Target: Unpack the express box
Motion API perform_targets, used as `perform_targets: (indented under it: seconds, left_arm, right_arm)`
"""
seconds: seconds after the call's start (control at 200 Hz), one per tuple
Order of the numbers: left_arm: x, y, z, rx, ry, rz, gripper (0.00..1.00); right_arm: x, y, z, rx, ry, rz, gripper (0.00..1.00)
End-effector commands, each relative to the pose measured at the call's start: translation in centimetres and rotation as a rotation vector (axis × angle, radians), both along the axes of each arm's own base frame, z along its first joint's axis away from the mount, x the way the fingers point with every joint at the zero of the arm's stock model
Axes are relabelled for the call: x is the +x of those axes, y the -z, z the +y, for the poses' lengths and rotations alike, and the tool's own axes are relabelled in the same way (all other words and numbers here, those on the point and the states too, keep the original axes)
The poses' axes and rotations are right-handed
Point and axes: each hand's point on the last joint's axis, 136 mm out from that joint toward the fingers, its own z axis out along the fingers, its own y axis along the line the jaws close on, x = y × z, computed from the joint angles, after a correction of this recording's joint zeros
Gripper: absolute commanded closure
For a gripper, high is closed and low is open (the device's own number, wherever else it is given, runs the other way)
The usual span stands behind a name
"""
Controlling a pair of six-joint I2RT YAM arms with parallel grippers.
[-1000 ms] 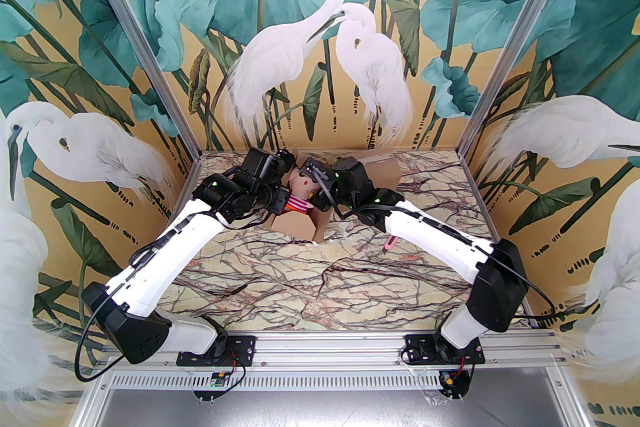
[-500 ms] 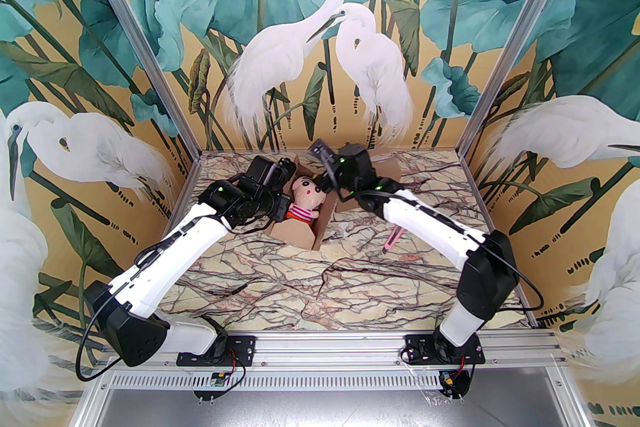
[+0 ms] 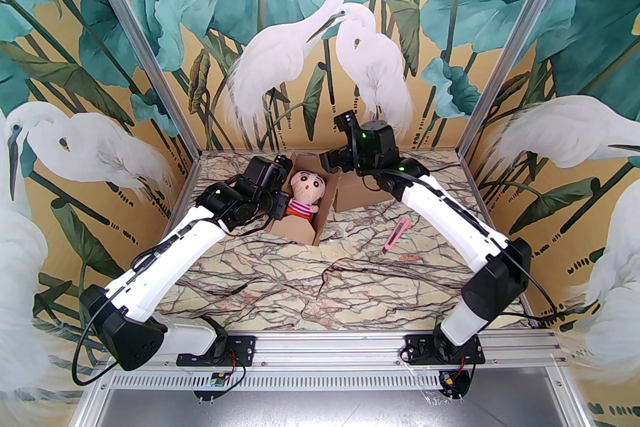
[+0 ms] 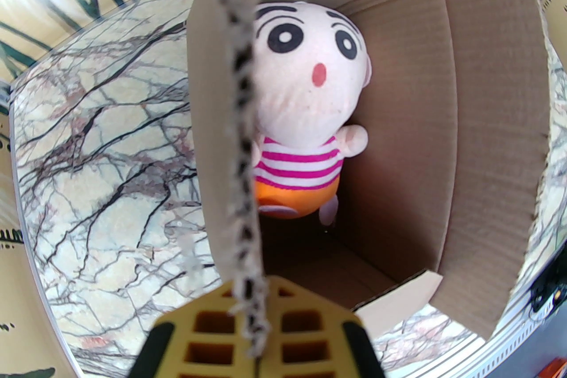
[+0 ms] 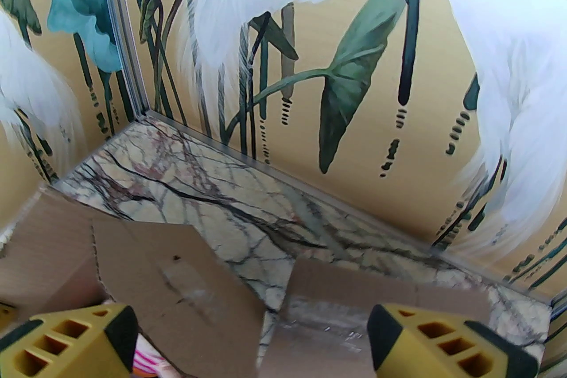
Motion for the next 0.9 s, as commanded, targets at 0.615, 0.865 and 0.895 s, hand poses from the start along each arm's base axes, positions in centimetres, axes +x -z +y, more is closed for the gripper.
perform_targets:
  seconds: [0.615,0.865,0.895]
  left_arm:
    - [1.1,-3.9,-0.6,-0.187,-0.139,-0.144,1.00]
    - [0.6,-3.9,-1.9,-0.233,-0.094,-0.148,1.00]
    - [0.5,-3.9,-2.1,-0.246,-0.086,-0.147,1.00]
  right_arm:
    - [-4.0,5.7,9.8,0.159,0.063,0.303,0.31]
    - [-1.8,9.3,9.5,0.115,0.173,0.401,0.30]
    - [-1.5,9.4,9.4,0.123,0.185,0.406,0.28]
